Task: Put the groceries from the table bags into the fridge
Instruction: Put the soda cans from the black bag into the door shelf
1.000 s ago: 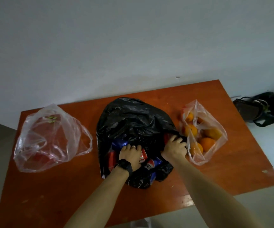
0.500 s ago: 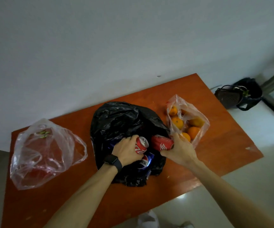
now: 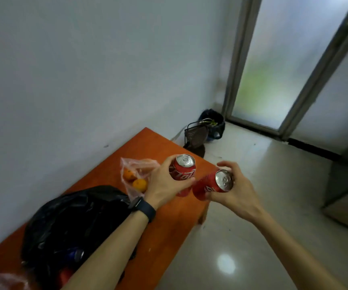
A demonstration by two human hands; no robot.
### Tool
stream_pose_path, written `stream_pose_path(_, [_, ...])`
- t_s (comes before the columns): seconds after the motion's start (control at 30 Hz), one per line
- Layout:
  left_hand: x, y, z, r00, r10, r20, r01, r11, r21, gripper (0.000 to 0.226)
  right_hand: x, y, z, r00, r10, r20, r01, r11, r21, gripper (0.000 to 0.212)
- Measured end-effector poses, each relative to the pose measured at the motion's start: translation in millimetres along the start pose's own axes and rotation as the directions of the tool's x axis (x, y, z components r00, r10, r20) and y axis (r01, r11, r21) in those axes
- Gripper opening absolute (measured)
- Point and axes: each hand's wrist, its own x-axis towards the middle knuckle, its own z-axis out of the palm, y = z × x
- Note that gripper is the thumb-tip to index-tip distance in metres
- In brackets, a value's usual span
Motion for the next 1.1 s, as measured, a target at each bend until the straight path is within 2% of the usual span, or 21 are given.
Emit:
stream_pose_path(0.13, [20.9, 77.3, 93.7, 0.990, 0.083, 0.111, -0.072, 0.993, -0.098, 0.066, -40.6, 33.2, -115.6, 0.974, 0.058, -0.220, -0.044, 0.996, 0.071, 0.076])
stream_pose_path(0.23, [32.2, 137.1, 168.8, 0.966, 0.154, 0.206, -0.123, 0.980, -0.156, 0.072, -71.9, 65.2, -202.4, 0.939, 0.088, -0.332, -0.052, 0.992, 0.115, 0.069])
stream_pose_path(0.33, [37.0, 199.3, 237.3, 0.932, 0.261, 0.251, -0.213, 0.956, -0.201, 0.066, -101.8, 93.3, -280.5, 0.896, 0.107, -0.430, -0.044, 0.987, 0.154, 0.066])
stream_pose_path(0.43, [39.9, 258.6, 296.7, 0.888, 0.365, 0.279, -0.305, 0.922, -0.238, 0.064, -130.6, 118.0, -346.1, 0.817, 0.147, -0.557, -0.045, 0.980, 0.191, 0.073])
stream_pose_path(0.53, [44.0, 312.1, 346.1, 0.839, 0.447, 0.309, -0.370, 0.886, -0.278, 0.065, -153.1, 135.2, -402.3, 0.727, 0.176, -0.664, -0.028, 0.973, 0.227, 0.070])
stream_pose_path(0.8, [66.1, 438.1, 453.1, 0.698, 0.640, 0.323, -0.521, 0.762, -0.385, 0.068, -168.1, 163.7, -531.6, 0.566, 0.135, -0.813, 0.031, 0.982, 0.185, 0.066])
stream_pose_path(0.97, [96.1, 504.3, 508.8, 0.666, 0.696, 0.268, -0.552, 0.701, -0.451, 0.066, -137.1, 174.8, -610.5, 0.483, 0.073, -0.873, 0.103, 0.985, 0.140, 0.066])
stream_pose_path(1.1, [127.7, 544.1, 546.0, 0.686, 0.692, 0.224, -0.564, 0.700, -0.438, 0.065, -101.4, 183.2, -666.0, 0.444, 0.033, -0.896, 0.156, 0.981, 0.113, 0.067])
